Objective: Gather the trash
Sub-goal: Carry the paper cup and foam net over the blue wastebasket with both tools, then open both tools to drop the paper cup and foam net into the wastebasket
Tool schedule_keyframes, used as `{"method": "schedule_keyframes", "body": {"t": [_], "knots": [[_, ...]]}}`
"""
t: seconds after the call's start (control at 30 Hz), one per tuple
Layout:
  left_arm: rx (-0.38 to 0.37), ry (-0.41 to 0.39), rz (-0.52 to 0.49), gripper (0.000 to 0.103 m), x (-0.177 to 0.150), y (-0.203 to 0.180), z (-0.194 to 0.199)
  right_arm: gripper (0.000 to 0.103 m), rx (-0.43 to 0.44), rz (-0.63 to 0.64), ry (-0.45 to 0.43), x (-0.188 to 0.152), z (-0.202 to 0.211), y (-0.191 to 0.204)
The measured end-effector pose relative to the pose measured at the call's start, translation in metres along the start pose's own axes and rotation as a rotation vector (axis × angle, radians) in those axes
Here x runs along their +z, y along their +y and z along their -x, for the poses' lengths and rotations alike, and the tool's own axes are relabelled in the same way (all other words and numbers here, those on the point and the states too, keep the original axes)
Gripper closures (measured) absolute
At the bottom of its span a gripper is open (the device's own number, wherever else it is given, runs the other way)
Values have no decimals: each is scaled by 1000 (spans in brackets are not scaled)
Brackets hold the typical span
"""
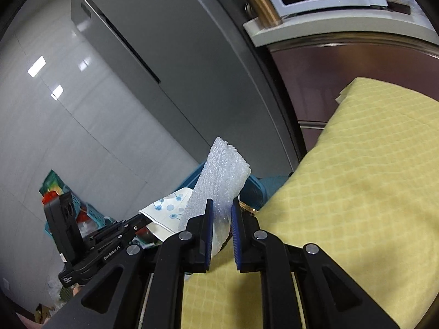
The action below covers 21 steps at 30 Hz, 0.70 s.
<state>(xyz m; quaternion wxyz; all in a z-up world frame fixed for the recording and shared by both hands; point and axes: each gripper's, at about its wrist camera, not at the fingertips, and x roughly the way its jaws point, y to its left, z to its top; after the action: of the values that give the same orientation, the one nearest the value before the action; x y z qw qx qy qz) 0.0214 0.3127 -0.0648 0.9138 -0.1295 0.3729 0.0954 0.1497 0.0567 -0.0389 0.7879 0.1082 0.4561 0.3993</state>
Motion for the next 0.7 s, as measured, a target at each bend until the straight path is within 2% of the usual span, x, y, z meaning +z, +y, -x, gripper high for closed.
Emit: {"method": "schedule_keyframes", "body": {"t": [0.57, 0.63, 0.7], "knots": [[26, 78, 9, 94, -2, 3, -47, 90, -71, 31, 153, 1, -65, 12], [23, 89, 12, 92, -2, 2, -52, 88, -93, 24, 160, 1, -72, 13], [14, 100, 11, 84, -2, 0, -59, 86, -105, 29, 154, 3, -75, 14]]}}
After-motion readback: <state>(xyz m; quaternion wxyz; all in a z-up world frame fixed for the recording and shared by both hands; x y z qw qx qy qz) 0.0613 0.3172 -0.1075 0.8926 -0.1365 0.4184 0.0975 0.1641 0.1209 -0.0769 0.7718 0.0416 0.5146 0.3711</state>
